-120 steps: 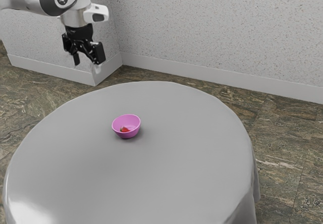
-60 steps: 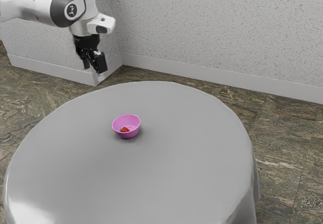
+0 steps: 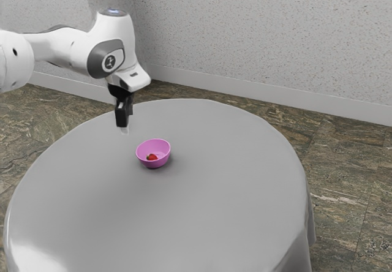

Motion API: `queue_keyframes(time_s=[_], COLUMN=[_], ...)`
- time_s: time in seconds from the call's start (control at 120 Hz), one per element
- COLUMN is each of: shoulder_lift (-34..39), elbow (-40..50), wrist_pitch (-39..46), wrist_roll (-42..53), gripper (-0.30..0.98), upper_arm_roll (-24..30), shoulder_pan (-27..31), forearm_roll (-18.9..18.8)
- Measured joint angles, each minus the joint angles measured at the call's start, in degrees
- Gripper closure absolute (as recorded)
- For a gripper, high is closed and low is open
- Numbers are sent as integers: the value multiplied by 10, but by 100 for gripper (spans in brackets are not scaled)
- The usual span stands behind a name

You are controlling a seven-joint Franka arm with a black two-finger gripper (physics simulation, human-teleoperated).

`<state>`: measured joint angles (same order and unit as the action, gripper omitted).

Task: Take strawberry from the bowl

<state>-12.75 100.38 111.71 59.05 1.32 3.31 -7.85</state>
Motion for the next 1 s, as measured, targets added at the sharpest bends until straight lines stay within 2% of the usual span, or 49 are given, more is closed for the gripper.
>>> queue_keyframes(time_s=[0.233,0.408,0.567,1.0], shoulder_lift=[-58,-100,-127,-195], elbow=[-21,-51,-60,-94], wrist_pitch=[37,47,57,92], wrist_roll=[106,158,196,262], gripper=[1,27,38,41], upper_arm_roll=[2,1,1,13], shoulder_pan=[0,1,-1,3], forearm_roll=[21,27,20,19])
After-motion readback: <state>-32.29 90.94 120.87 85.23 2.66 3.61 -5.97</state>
